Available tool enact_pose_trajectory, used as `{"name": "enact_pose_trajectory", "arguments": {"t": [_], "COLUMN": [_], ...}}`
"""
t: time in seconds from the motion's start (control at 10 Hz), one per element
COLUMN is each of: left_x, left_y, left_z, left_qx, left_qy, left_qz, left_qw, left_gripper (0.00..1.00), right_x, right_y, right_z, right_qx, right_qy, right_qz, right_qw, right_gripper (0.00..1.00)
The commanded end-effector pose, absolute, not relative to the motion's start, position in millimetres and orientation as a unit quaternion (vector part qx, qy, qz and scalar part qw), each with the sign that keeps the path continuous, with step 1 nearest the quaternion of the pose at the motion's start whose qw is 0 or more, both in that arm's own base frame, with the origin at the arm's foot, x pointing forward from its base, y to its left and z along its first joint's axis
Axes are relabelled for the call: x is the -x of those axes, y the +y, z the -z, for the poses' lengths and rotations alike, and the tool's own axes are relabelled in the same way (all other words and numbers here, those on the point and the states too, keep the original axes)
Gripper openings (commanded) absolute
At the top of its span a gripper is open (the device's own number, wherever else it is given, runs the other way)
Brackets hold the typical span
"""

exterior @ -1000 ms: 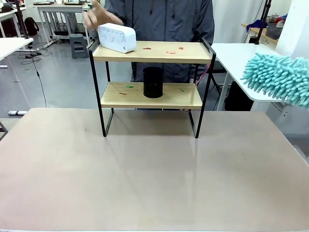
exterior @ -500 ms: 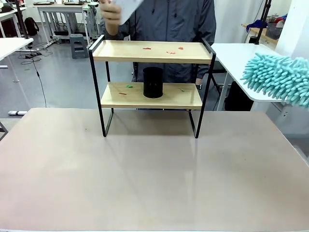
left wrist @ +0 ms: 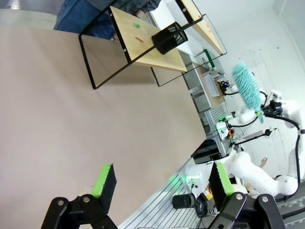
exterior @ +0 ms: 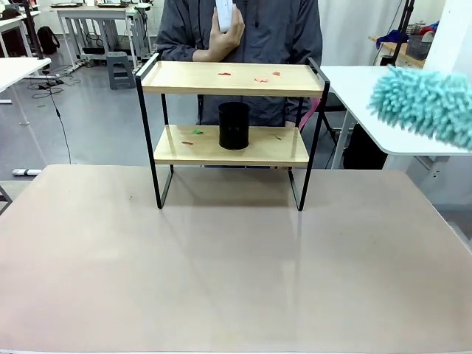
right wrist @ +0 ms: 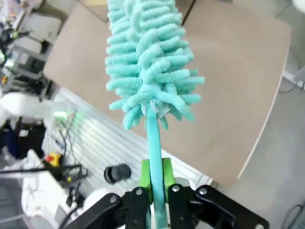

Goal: Clean the shelf.
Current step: Clean the specific tier of the Shelf with the Duster once objects are removed.

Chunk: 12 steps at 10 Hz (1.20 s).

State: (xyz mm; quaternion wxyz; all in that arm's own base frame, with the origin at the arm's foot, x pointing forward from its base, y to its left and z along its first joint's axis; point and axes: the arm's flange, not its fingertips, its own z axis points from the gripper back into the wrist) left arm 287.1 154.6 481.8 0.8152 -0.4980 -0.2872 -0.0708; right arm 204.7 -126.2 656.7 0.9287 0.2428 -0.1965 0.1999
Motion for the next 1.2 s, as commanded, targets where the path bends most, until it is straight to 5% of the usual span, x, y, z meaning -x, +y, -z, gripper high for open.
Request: {"name": "enact_pose_trajectory", "arguments": {"t": [0.0, 0.1, 0.4, 0.5, 0.6, 1.1], "left_x": [-288.1, -288.1, -288.1, -288.1, -288.1, -288.1], "left_y": [153.2, 153.2, 153.2, 153.2, 153.2, 153.2], "left_z": [-482.7, -482.7, -482.7, -482.7, -482.7, -482.7], "left_qx": [0.501, 0.501, 0.501, 0.501, 0.501, 0.501], "left_qy": [-0.297, -0.297, -0.297, -0.297, -0.297, -0.297], "left_qz": [0.077, 0.077, 0.077, 0.077, 0.077, 0.077], "left_qw": [0.809, 0.809, 0.809, 0.809, 0.809, 0.809], "left_gripper": [1.00, 1.00, 1.00, 1.00, 1.00, 1.00], "right_x": [-239.5, -263.1, -298.5, -301.5, -294.0, -326.1], "right_y": [-62.2, -23.6, 86.3, 95.9, 91.5, 140.0], "right_z": [-725.9, -746.7, -740.9, -733.8, -722.7, -722.8], "right_qx": [-0.171, -0.145, -0.099, -0.093, -0.125, -0.060], "right_qy": [-0.249, -0.282, -0.296, -0.333, -0.284, -0.294], "right_qz": [-0.124, -0.067, -0.106, -0.091, -0.155, -0.090], "right_qw": [0.945, 0.946, 0.944, 0.934, 0.938, 0.950], "right_gripper": [0.12, 0.12, 0.12, 0.12, 0.12, 0.12]}}
